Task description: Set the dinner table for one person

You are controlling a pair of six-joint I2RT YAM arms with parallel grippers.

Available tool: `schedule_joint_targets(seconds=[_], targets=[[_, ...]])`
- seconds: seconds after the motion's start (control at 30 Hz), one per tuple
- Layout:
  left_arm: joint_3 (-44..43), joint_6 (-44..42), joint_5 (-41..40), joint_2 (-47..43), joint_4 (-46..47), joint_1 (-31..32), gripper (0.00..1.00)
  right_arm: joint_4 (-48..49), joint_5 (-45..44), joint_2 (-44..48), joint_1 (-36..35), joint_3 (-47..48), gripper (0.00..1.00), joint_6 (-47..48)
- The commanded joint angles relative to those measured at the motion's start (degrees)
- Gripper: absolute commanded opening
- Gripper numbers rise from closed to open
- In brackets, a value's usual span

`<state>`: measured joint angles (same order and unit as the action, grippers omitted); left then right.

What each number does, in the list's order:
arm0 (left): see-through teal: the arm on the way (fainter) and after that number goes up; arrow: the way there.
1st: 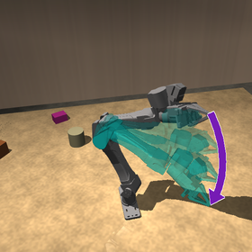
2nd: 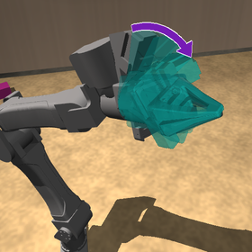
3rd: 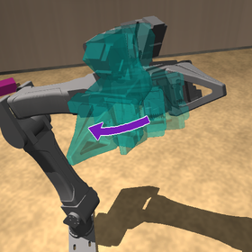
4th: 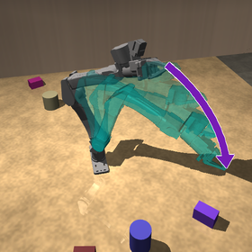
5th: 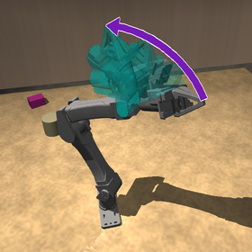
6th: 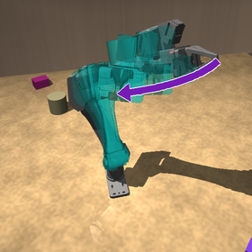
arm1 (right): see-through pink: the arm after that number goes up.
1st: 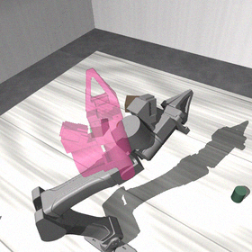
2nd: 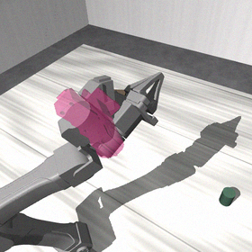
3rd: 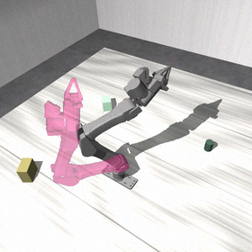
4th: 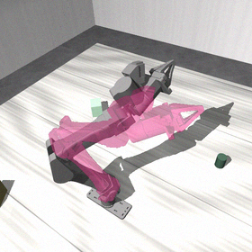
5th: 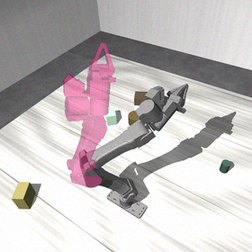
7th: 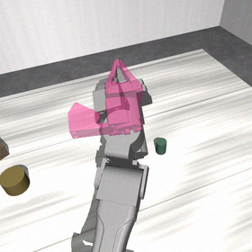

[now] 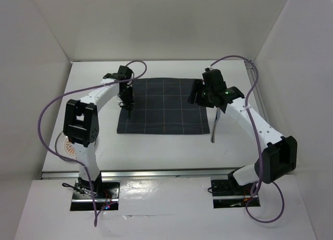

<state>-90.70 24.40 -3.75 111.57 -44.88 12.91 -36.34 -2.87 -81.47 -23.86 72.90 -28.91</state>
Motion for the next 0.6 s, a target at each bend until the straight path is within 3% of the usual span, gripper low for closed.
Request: schedule_joint_targets(seconds=[0.0,0.57], targets=[[-0.62,2.13,0.42,1.89,0.15,2.03,0.0,-1.46,-1.7,3.16,1.01,1.01,0.71,-0.54],[0.7,8.03,-1.17,6.37,4.89,3.18,0.0,-4.0,-2.84,5.01,1.01,0.48,0.71,-0.01]])
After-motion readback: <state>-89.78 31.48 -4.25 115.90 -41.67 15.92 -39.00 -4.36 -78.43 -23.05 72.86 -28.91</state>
